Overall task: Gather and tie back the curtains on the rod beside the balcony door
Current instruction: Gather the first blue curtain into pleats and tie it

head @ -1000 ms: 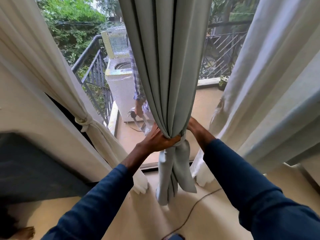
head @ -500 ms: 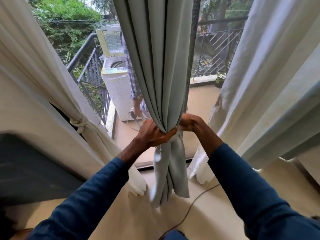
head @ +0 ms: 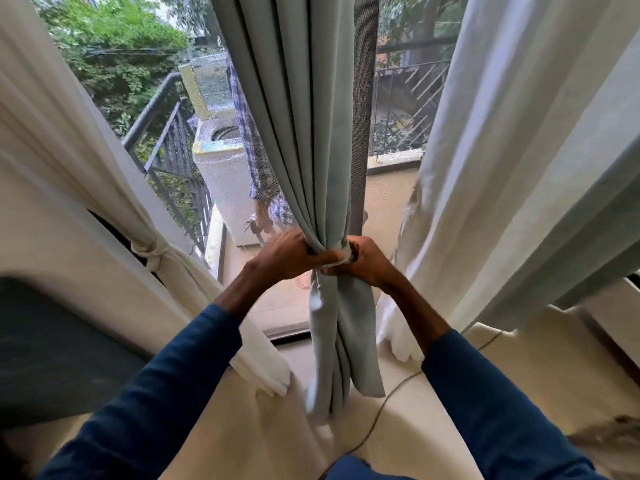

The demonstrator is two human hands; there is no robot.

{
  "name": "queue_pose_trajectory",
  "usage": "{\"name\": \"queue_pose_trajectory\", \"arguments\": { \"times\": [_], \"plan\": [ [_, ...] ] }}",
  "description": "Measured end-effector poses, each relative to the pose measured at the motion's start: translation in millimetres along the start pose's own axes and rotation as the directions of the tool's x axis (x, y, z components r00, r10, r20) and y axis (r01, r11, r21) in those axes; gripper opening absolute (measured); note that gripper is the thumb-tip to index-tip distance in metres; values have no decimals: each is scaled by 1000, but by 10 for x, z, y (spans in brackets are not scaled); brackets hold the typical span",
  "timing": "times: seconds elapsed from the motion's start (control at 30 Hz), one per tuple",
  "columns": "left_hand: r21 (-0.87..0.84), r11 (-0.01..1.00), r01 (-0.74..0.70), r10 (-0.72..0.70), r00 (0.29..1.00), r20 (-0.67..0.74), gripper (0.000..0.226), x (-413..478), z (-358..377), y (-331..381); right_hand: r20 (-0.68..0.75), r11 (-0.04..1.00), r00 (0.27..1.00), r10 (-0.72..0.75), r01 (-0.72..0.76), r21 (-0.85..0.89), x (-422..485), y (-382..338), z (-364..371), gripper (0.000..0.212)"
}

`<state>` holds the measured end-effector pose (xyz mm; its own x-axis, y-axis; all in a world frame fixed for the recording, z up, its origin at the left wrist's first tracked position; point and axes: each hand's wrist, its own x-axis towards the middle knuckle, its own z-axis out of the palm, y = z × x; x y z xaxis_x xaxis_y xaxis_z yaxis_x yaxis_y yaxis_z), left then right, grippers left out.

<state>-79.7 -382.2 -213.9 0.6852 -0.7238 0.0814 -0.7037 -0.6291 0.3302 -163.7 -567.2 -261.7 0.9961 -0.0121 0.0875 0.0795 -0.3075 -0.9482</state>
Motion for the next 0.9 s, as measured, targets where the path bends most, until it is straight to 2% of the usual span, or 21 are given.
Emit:
{"name": "queue_pose_trajectory", "arguments": {
  "times": [0.07, 0.1, 0.23, 0.3, 0.37, 0.5, 0.57, 0.63, 0.73, 0.8, 0.87, 0.9],
  "plan": [
    [30, 999, -23, 22, 999, 44, 52, -70, -48, 16, -54, 1000, 998, -14, 15, 19, -37, 9, -5, 48],
    [66, 998, -14, 13, 1000, 18, 46, -102, -54, 40, -79, 999, 997, -26, 28, 25, -41, 19, -9, 50],
    [133, 980, 148, -128, 981, -144, 59, -186, 62, 168, -204, 991, 975, -89, 67, -114, -30, 50, 24, 57],
    [126, 967, 222, -198, 964, -180, 70, -206, 160, 213, -285, 984, 954, -92, 44, -172, -37, 63, 40, 60],
    [101, 961, 259, -236, 952, -194, 69, -235, 217, 245, -337, 981, 938, -78, 11, -195, -65, 65, 71, 64],
    [40, 944, 327, -315, 931, -183, 61, -275, 255, 294, -355, 982, 933, -65, -4, -190, -169, -12, 190, 57],
    [-1, 923, 386, -383, 915, -125, 61, -282, 248, 289, -346, 980, 935, -82, 13, -198, -294, -104, 279, 61],
    [-18, 907, 421, -422, 905, -54, 58, -277, 216, 256, -420, 979, 901, -109, 25, -201, -469, -185, 396, 60],
    [-69, 882, 466, -464, 885, 37, 46, -242, 154, 249, -528, 994, 847, -66, 8, -111, -720, -316, 653, 41],
    [-79, 868, 490, -486, 872, 58, 46, -214, 101, 301, -467, 995, 879, 98, -75, 66, -757, -388, 796, 32],
    [-80, 858, 508, -503, 861, 73, 47, -198, 36, 378, -357, 938, 894, 273, -165, 305, -712, -441, 866, 32],
    [-84, 855, 512, -505, 859, 89, 47, -192, 17, 411, -326, 913, 894, 308, -180, 367, -686, -474, 867, 37]
  ]
}}
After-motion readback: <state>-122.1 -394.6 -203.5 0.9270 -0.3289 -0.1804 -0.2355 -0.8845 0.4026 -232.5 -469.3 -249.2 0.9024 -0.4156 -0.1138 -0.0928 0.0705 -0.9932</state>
